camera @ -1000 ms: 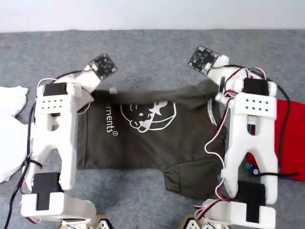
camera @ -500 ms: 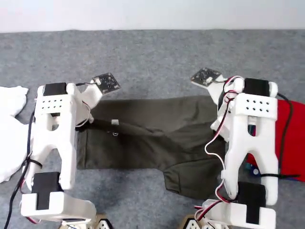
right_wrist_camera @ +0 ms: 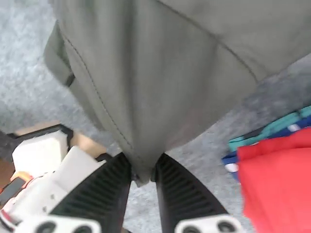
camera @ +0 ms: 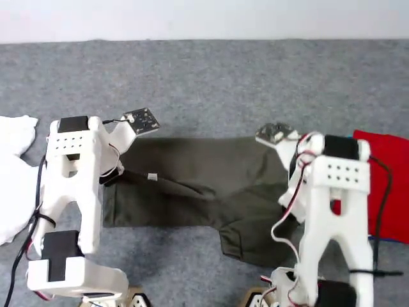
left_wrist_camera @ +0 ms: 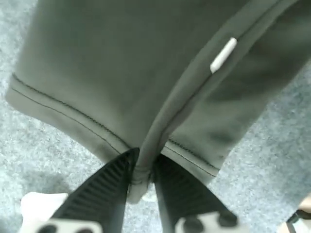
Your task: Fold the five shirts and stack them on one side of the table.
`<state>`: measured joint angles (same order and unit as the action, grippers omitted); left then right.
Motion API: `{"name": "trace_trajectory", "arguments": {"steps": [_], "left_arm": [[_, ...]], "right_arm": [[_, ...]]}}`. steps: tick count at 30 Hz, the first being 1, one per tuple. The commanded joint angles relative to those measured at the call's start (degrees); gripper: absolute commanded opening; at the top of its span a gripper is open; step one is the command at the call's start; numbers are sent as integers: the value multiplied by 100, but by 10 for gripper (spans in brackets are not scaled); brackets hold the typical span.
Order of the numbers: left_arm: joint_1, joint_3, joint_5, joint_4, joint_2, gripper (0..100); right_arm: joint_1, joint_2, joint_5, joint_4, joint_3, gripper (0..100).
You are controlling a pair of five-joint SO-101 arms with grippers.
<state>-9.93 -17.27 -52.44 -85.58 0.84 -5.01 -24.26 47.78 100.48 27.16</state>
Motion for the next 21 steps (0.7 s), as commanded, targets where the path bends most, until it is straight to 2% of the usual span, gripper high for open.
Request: {"name": "trace_trajectory", "arguments": {"steps": [1, 3, 10, 18, 21], "left_arm": [[-62, 22, -431, -334, -97, 14], [-79, 48, -563, -571, -105, 14], [-202, 13, -563, -545, -53, 14], [-229, -347, -914, -712, -105, 45], [-440, -338, -914, -712, -141, 65]], "right_arm": [[22, -558, -35, 233, 448, 10], [22, -725, -26, 233, 738, 10], [-22, -1235, 167, 207, 1486, 10], [-22, -1411, 167, 40, 1547, 16], [-31, -1420, 167, 127, 1547, 69]]}}
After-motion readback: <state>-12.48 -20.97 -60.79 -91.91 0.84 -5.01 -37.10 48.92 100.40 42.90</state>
